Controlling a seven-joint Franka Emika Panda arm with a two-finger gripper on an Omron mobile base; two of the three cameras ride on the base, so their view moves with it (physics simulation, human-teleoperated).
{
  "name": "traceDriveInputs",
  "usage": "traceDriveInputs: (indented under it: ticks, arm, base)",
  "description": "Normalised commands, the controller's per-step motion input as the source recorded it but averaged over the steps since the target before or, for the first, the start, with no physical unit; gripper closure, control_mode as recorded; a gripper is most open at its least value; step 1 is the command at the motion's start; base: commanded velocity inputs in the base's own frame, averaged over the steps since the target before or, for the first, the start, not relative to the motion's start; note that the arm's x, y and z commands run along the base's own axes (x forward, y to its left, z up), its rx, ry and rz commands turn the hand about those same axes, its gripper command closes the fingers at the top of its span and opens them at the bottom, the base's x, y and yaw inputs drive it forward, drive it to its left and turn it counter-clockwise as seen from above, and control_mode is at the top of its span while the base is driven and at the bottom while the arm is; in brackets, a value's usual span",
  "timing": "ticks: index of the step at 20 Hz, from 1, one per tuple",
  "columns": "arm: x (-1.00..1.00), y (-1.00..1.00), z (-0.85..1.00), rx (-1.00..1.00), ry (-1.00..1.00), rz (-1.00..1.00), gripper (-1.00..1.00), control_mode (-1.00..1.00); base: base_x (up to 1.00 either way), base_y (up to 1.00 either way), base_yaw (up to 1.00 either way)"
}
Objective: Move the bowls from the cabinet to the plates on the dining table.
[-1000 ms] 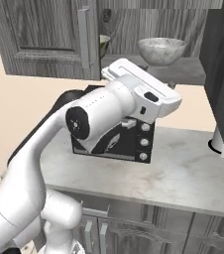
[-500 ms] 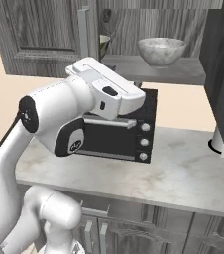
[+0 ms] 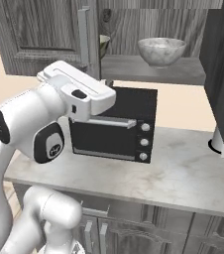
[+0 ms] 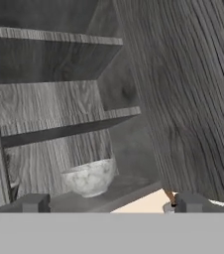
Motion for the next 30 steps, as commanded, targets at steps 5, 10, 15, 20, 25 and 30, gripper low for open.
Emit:
traceDriveInputs:
  ticks: [5, 10, 15, 20, 25, 30]
  arm:
    - [0.04, 0.39, -0.04, -0.07, -0.03, 0.10, -1.00, -1.00]
    - [0.12, 0.36, 0.00, -0.10, -0.05, 0.08, -1.00, -1.00]
    - [0.16, 0.43, 0.00, -0.14, -0.04, 0.03, -1.00, -1.00]
    - [0.22, 0.42, -0.01, -0.13, -0.02, 0.01, -1.00, -1.00]
    - [0.37, 0.27, -0.02, -0.09, 0.00, 0.00, -1.00, -1.00]
    - [0.45, 0.19, -0.03, -0.01, 0.02, 0.03, -1.00, -1.00]
  base:
    - [0.00, 0.00, 0.00]
    - [0.00, 0.00, 0.00]
    - [0.00, 0.00, 0.00]
    - [0.00, 0.00, 0.00]
    - [0.00, 0.00, 0.00]
    - [0.00, 0.00, 0.00]
